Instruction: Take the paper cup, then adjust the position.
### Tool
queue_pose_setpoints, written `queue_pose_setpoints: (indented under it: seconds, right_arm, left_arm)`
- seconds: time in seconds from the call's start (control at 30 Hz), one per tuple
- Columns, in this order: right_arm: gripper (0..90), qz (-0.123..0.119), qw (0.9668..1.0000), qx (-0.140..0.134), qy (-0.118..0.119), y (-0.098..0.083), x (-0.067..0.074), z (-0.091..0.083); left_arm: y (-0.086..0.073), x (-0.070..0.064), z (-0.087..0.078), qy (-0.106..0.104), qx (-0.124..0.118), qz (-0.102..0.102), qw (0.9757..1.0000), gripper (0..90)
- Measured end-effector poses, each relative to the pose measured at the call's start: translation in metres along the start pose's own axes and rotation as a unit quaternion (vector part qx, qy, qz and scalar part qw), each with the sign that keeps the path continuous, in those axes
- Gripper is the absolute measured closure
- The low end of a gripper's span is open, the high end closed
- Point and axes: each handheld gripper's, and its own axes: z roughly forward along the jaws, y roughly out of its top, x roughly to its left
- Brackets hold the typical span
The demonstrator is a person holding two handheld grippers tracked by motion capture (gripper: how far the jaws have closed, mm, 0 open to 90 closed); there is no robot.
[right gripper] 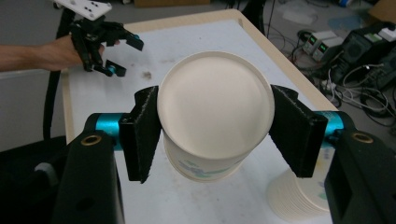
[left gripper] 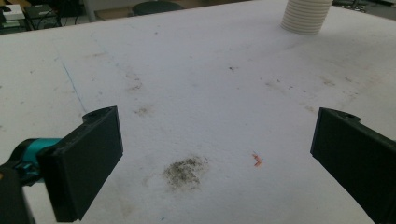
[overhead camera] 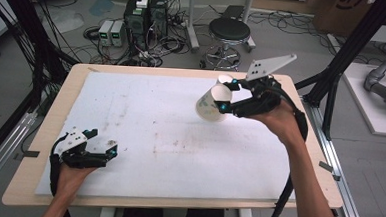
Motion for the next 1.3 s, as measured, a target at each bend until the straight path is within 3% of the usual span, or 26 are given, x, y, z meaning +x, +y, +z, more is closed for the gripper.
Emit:
queue_pose_setpoints:
  seconds: [0.1,0.57,0.93,1.3]
  right_arm:
    - [37.6,0.003,0.9998,-0.02,0.008,-0.016,0.014,0.01]
    - [37.6,0.032,0.9963,-0.076,0.024,-0.064,0.032,0.042]
    - [37.6,0.036,0.9954,-0.08,0.039,-0.074,0.034,0.056]
    - [37.6,0.036,0.9951,-0.082,0.042,-0.074,0.032,0.056]
  left_arm:
    - [0.0,0.0,0.0,0.0,0.001,-0.001,1.0,2.3]
    - [0.0,-0.001,0.0,0.003,-0.001,0.001,1.0,2.3]
    - [0.0,-0.001,0.0,0.006,0.001,0.004,1.0,2.3]
    - [0.0,-0.001,0.0,0.003,-0.001,0.002,1.0,2.3]
